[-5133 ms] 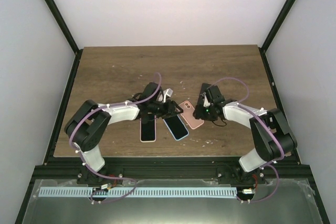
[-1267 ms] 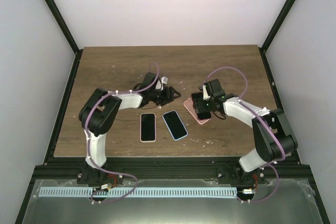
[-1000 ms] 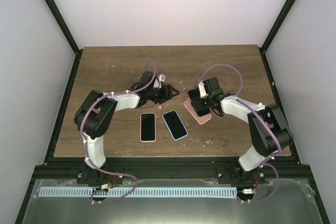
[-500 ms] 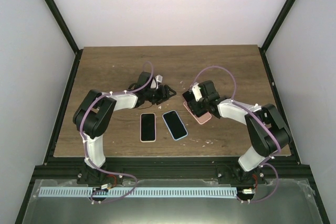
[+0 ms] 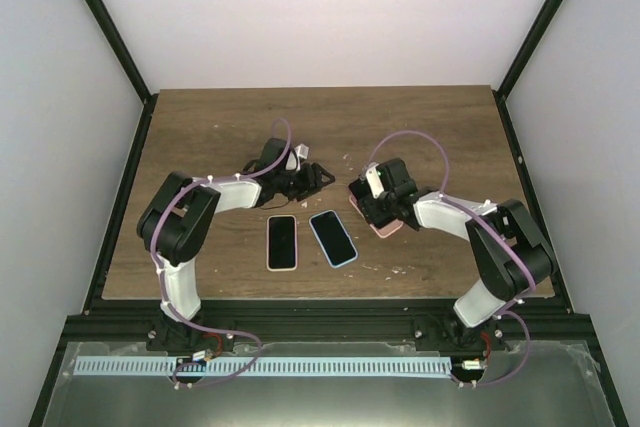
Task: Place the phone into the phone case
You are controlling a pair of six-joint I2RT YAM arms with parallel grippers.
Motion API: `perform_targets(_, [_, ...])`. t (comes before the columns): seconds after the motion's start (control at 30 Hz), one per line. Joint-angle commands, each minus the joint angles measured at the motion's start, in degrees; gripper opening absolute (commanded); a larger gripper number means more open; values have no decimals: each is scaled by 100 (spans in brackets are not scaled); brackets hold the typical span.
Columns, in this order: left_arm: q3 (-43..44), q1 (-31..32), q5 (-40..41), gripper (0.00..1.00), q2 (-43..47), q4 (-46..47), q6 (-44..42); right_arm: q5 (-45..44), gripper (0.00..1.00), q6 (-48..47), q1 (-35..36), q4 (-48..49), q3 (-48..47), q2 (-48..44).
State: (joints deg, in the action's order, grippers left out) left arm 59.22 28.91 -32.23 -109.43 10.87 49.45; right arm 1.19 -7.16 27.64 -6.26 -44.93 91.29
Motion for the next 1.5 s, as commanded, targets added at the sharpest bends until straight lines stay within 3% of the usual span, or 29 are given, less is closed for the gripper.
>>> perform_targets(0.0, [-42,-19,-52,63,163,117,-6,55,63,136,74,-170,161,-236])
perform_targets(0.53, [24,-21,-105,63,182,68,-36,210,79,855,204,-1087,-136,-360])
perform_targets(0.67, [142,-17,-205,63,66,139,-63,530,97,1184,207,-1299,-175,-504])
perform_targets(0.8, [237,-6,-278,61,-74,264,-118,471,96,1614,206,-1351,-9,-750])
perform_targets(0.93, [342,0,-372,58,-235,328,-205,-39,91,2711,205,-1709,44,-1087])
perform_targets(1.1, [567,98,-610,57,-525,622,-487,-779,89,5032,198,-2686,-59,-1585])
perform_targets(1.23, [886,210,-716,53,-803,619,-718,-843,89,6473,205,-3247,-34,-2057])
perform_targets(1.47, [1398,402,-645,49,-1150,294,-899,-174,82,7527,199,-2430,764,-2638])
